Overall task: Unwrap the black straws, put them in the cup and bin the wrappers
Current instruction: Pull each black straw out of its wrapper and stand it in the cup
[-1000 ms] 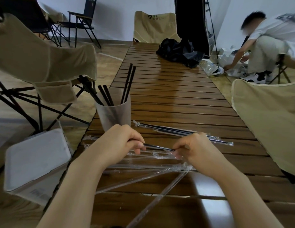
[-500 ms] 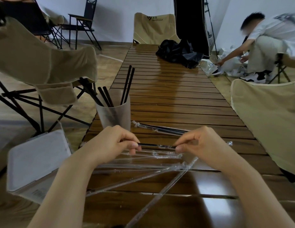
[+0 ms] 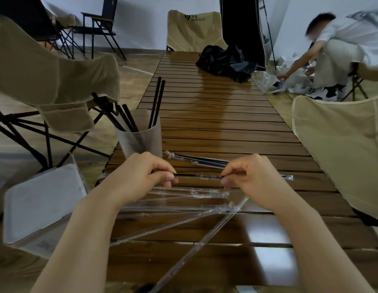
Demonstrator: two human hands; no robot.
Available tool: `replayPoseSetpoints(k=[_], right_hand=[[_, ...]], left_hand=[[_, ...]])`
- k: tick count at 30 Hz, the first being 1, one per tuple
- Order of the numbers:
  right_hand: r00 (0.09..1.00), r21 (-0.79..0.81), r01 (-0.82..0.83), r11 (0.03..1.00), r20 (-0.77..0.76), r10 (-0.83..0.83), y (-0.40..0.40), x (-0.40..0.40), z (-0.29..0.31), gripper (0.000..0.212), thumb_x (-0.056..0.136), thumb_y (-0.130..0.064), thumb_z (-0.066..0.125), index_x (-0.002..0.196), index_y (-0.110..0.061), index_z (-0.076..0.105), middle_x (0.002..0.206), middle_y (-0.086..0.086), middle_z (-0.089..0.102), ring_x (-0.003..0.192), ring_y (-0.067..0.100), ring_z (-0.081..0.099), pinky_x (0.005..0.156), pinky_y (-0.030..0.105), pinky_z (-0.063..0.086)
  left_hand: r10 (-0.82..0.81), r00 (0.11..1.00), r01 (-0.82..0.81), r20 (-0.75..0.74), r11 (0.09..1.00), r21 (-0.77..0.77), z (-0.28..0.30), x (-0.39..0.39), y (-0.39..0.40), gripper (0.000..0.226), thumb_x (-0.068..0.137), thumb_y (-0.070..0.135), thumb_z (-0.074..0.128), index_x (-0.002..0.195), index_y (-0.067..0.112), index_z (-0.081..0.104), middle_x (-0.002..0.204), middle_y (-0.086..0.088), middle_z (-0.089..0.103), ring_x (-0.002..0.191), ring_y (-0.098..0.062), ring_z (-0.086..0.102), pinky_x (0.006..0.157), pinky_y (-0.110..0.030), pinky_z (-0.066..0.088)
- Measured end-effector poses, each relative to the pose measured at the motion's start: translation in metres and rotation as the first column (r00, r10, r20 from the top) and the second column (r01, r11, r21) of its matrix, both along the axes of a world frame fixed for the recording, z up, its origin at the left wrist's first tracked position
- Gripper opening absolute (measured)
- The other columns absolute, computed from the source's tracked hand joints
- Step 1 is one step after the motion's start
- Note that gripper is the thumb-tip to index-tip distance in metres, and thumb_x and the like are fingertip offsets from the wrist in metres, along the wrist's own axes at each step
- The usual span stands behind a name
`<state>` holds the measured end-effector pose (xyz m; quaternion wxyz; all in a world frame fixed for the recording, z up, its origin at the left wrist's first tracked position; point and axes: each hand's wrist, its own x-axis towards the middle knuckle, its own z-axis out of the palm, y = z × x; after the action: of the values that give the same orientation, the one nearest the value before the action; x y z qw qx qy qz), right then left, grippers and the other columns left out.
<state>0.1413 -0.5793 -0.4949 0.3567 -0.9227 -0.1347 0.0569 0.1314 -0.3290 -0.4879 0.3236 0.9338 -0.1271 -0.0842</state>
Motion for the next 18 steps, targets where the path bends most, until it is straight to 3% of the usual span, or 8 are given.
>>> replayPoseSetpoints(k=[3,7,10,15,18], right_hand=[[1.000,0.009,-0.002,1.000,0.021,0.001,0.003,-0.002,0.001,0.009,0.085,-0.015,0.067,0.081,-0.022,0.072,0.069,-0.008,0.071,0.066,-0.002,0.067,0.073,0.025,0.058],[0.999,-0.066,-0.044,0.997,0.024,0.045,0.012,-0.006,-0.003,0.015,0.087,-0.014,0.063,0.077,-0.023,0.070,0.070,-0.008,0.070,0.065,0.001,0.067,0.068,0.023,0.058],[0.998,-0.073,-0.051,0.996,0.021,0.053,0.014,-0.006,-0.005,0.014,0.086,-0.015,0.066,0.076,-0.023,0.070,0.069,-0.008,0.069,0.063,-0.002,0.064,0.061,0.013,0.053],[0.999,-0.010,-0.022,1.000,0.040,0.022,0.013,-0.007,-0.005,0.016,0.088,-0.007,0.062,0.080,-0.015,0.073,0.067,-0.007,0.069,0.061,-0.005,0.064,0.058,0.009,0.050],[0.999,-0.015,-0.050,0.999,0.017,0.050,0.016,-0.008,-0.005,0.016,0.089,-0.005,0.060,0.084,-0.015,0.072,0.069,-0.008,0.069,0.060,-0.010,0.062,0.055,0.005,0.045]], left_hand=[[-0.010,1.000,0.010,0.007,0.999,0.036,0.000,0.000,0.000,0.027,0.094,0.029,0.059,0.072,0.045,0.065,0.087,0.014,0.074,0.090,0.006,0.065,0.085,-0.015,0.045],[-0.005,1.000,0.005,0.000,0.998,0.062,-0.002,0.000,0.003,0.018,0.094,0.028,0.058,0.087,0.038,0.072,0.081,0.016,0.074,0.082,0.008,0.065,0.085,-0.020,0.050],[-0.018,1.000,0.017,0.010,0.997,0.080,0.000,-0.001,0.002,0.024,0.094,0.028,0.058,0.078,0.042,0.068,0.080,0.016,0.073,0.083,0.005,0.066,0.084,-0.024,0.053],[-0.026,1.000,0.025,0.010,0.996,0.082,0.000,0.001,0.001,0.031,0.094,0.028,0.058,0.069,0.045,0.063,0.082,0.016,0.074,0.083,-0.004,0.069,0.084,-0.034,0.056],[-0.043,0.999,0.043,0.007,0.997,0.066,-0.002,-0.001,-0.004,0.028,0.094,0.028,0.058,0.074,0.045,0.065,0.080,0.017,0.073,0.082,0.001,0.067,0.081,-0.027,0.053]])
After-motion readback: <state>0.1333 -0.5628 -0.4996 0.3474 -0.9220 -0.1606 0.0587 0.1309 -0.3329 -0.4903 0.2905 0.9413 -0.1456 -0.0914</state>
